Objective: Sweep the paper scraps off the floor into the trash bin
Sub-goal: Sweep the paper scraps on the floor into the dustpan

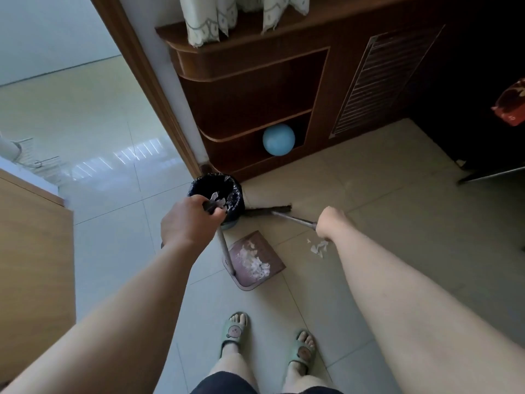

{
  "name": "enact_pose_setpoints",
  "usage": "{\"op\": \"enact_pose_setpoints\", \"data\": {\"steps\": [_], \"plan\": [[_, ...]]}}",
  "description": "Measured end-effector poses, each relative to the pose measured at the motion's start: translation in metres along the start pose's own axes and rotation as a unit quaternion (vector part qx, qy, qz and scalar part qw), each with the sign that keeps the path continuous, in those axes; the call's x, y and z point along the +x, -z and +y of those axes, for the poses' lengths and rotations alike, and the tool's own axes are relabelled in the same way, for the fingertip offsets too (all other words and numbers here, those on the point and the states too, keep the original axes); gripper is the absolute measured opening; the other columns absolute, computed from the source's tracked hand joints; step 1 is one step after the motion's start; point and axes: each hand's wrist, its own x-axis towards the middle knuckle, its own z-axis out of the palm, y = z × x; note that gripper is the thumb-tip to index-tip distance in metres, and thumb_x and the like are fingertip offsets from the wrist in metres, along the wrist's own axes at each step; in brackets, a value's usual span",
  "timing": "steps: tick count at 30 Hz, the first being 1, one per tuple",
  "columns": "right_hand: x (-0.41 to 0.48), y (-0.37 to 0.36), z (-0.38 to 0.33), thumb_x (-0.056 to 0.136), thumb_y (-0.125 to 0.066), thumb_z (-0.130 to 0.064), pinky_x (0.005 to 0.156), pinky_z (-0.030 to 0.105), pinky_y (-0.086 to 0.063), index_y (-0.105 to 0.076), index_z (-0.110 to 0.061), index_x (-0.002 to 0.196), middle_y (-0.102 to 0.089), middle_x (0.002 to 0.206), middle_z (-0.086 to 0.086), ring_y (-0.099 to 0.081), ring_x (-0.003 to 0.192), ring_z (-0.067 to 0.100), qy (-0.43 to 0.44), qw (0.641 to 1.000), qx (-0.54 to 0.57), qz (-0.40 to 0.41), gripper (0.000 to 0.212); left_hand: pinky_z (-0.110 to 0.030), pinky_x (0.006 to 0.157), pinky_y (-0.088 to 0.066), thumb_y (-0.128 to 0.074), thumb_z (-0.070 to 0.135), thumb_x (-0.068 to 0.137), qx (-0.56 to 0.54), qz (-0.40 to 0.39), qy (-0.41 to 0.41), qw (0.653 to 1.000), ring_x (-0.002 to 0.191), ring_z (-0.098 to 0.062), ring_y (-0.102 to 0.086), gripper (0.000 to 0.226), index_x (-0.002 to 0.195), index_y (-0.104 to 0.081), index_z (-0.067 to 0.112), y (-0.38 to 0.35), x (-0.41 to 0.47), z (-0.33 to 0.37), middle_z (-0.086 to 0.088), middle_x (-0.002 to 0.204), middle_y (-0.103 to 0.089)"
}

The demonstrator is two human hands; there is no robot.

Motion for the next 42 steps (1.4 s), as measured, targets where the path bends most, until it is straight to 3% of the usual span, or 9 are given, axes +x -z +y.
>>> {"op": "enact_pose_setpoints", "data": {"steps": [6, 13, 17, 22, 26, 29, 32, 40, 42], "plan": [[-0.018, 0.003, 0.019, 0.086, -0.062, -0.016, 0.083, 0.033, -0.045, -0.061, -0.015, 0.118, -0.062, 0.123, 0.008, -0.059, 0.113, 0.028, -0.073, 0.996, -0.053, 0.021, 0.032, -0.023, 0.05, -0.034, -0.06, 0.045, 0.082, 0.024, -0.029, -0.045, 0.998, 0.068, -0.024, -0.054, 0.024, 0.089, -0.067, 0.022, 0.011, 0.029, -0.014, 0.002, 0.074, -0.062], [-0.053, 0.037, 0.033, 0.084, -0.062, -0.018, 0.072, 0.027, -0.042, -0.066, -0.015, 0.108, -0.067, 0.113, 0.007, -0.063, 0.105, 0.026, -0.11, 0.985, -0.117, 0.059, 0.025, -0.025, 0.052, -0.041, -0.061, 0.045, 0.083, 0.043, -0.053, -0.099, 0.993, 0.066, -0.023, -0.058, 0.028, 0.085, -0.065, 0.018, 0.02, 0.048, -0.028, 0.002, 0.07, -0.063], [-0.068, 0.059, 0.019, 0.083, -0.062, -0.02, 0.069, 0.025, -0.043, -0.06, -0.017, 0.086, -0.064, 0.092, 0.006, -0.061, 0.085, 0.025, -0.121, 0.985, -0.093, 0.079, 0.005, -0.024, 0.05, -0.039, -0.06, 0.044, 0.083, 0.054, -0.049, -0.119, 0.99, 0.059, -0.02, -0.053, 0.029, 0.081, -0.063, 0.016, 0.025, 0.054, -0.034, 0.001, 0.067, -0.059], [-0.075, 0.06, 0.008, 0.083, -0.058, -0.013, 0.059, 0.026, -0.041, -0.053, -0.007, 0.067, -0.055, 0.047, 0.008, -0.048, 0.049, 0.02, -0.177, 0.983, 0.044, -0.032, 0.017, -0.024, 0.05, -0.039, -0.059, 0.044, 0.083, 0.056, -0.051, -0.15, 0.986, 0.065, -0.025, -0.057, 0.026, 0.08, -0.061, 0.018, 0.033, 0.058, -0.041, 0.003, 0.065, -0.057], [-0.081, 0.049, 0.003, 0.095, -0.039, -0.003, 0.039, 0.014, -0.029, -0.045, -0.004, 0.071, -0.042, 0.056, 0.009, -0.035, 0.034, 0.013, -0.202, 0.958, 0.141, -0.147, 0.025, -0.024, 0.05, -0.038, -0.059, 0.045, 0.084, 0.063, -0.048, -0.163, 0.983, 0.066, -0.024, -0.055, 0.026, 0.084, -0.062, 0.02, 0.037, 0.06, -0.045, 0.005, 0.064, -0.052], [-0.087, 0.032, -0.001, 0.097, -0.034, -0.006, 0.031, 0.007, -0.031, -0.044, -0.003, 0.071, -0.043, 0.039, 0.007, -0.032, 0.018, 0.01, -0.221, 0.933, 0.208, -0.191, 0.028, -0.026, 0.053, -0.042, -0.06, 0.046, 0.084, 0.061, -0.046, -0.171, 0.982, 0.068, -0.026, -0.057, 0.027, 0.084, -0.063, 0.019, 0.038, 0.061, -0.049, 0.002, 0.068, -0.056], [-0.089, 0.021, -0.014, 0.098, -0.034, -0.012, 0.028, 0.007, -0.028, -0.042, -0.004, 0.066, -0.038, 0.029, 0.003, -0.032, 0.016, 0.01, -0.235, 0.908, 0.259, -0.23, 0.033, -0.027, 0.055, -0.047, -0.06, 0.047, 0.082, 0.06, -0.043, -0.169, 0.983, 0.068, -0.025, -0.059, 0.028, 0.08, -0.063, 0.019, 0.041, 0.063, -0.057, 0.001, 0.069, -0.06], [-0.079, -0.013, -0.044, 0.096, -0.045, -0.01, 0.026, 0.009, -0.024, -0.046, -0.004, 0.074, -0.046, 0.043, 0.004, -0.035, 0.02, 0.007, -0.225, 0.867, 0.337, -0.29, 0.023, -0.025, 0.052, -0.038, -0.061, 0.049, 0.081, 0.077, -0.017, -0.157, 0.984, 0.068, -0.025, -0.059, 0.029, 0.08, -0.065, 0.02, 0.055, 0.068, -0.074, 0.0, 0.072, -0.062], [-0.074, -0.02, -0.045, 0.096, -0.047, -0.011, 0.027, 0.009, -0.025, -0.046, -0.005, 0.074, -0.043, 0.037, 0.003, -0.034, 0.021, 0.009, -0.233, 0.858, 0.354, -0.291, 0.023, -0.025, 0.053, -0.038, -0.061, 0.049, 0.081, 0.074, -0.016, -0.151, 0.986, 0.069, -0.025, -0.06, 0.03, 0.078, -0.064, 0.02, 0.056, 0.069, -0.076, 0.001, 0.071, -0.062]]}}
